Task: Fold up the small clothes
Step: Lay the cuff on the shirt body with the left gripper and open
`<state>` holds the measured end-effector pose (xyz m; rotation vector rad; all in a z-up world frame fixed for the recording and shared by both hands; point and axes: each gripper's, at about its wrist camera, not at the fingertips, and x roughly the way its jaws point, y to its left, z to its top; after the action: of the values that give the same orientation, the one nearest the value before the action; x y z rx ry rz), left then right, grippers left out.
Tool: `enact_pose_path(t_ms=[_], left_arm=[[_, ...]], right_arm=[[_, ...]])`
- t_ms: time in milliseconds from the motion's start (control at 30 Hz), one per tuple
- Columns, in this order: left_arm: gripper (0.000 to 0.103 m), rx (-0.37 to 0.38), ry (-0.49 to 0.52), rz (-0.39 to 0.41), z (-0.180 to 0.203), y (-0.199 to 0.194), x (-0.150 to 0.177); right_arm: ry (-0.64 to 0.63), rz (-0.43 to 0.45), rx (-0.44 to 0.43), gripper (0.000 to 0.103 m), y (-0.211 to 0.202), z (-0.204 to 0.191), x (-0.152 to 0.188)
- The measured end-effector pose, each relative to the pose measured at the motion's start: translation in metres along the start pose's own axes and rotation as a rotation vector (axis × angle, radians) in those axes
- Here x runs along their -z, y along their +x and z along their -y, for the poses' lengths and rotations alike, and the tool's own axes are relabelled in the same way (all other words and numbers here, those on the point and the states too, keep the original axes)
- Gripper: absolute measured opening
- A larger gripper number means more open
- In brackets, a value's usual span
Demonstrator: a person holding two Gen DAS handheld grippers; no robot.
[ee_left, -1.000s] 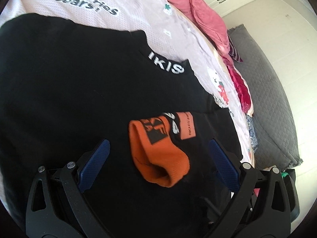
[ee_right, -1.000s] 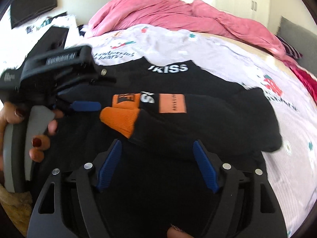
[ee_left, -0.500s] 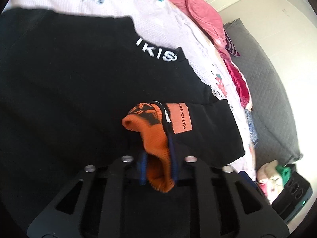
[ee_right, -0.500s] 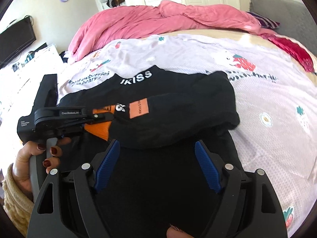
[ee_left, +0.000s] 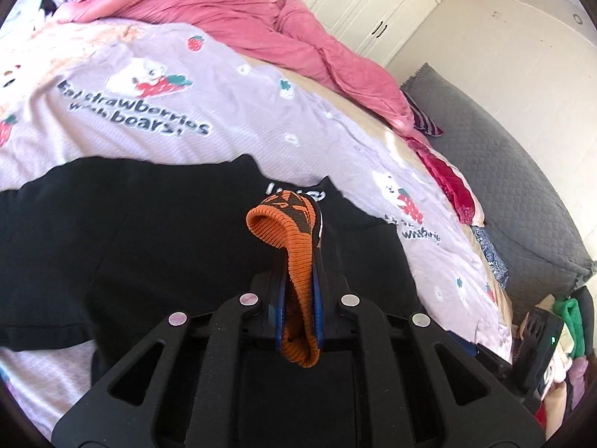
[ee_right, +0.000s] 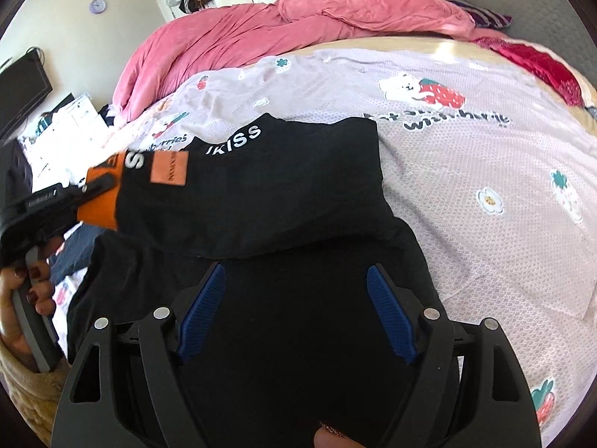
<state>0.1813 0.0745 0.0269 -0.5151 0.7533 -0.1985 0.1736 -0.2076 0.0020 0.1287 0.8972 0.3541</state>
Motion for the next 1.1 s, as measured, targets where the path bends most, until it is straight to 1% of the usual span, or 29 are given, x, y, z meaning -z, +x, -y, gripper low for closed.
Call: enact_pose_path(t_ms=[100,200,333,533,600,667,833,933,1100], left_arm=[[0.005,-0.017,0.004,-0.02,-0.007,0.003,0.004],[0.005,-0.04,-0.017,-0.045,-0.018,0.01,0.006],[0.005,-0.062,-0.015,-0.058,-0.023,0.012,0.008],[0.006,-0.06,-0.049,-0.064,-0.032,0.013,0.008],[0.007,-0.069,-0.05,-0.052,-0.033,0.011,0.007],[0.007,-0.101,-0.028,-0.022,-0.03,0.005,0.006],[0.007,-0.102,-0.028,0.008,-0.031,0.0,0.003],[0.007,-0.116,0.006,0.011,-0.025,0.002,0.004],[0.007,-0.145,0.074,0.039,-0.008,0.002,0.007]], right_arm=[[0.024,0.0,-0.008,0.077,0.002,0.003,-0.002],[0.046,-0.001,-0.015,0.077,0.004,0.005,-0.004],[0.068,0.004,-0.023,0.077,0.005,0.006,-0.006],[0.059,0.016,-0.013,0.077,0.004,0.002,-0.008],[0.059,0.022,-0.012,0.077,0.004,0.002,-0.009],[0.059,0.026,-0.008,0.077,0.004,0.002,-0.009],[0.048,0.028,0.006,0.077,0.005,0.002,-0.009],[0.037,0.036,0.013,0.077,0.006,0.0,-0.01],[0.0,0.052,0.035,0.077,0.007,-0.008,-0.016]])
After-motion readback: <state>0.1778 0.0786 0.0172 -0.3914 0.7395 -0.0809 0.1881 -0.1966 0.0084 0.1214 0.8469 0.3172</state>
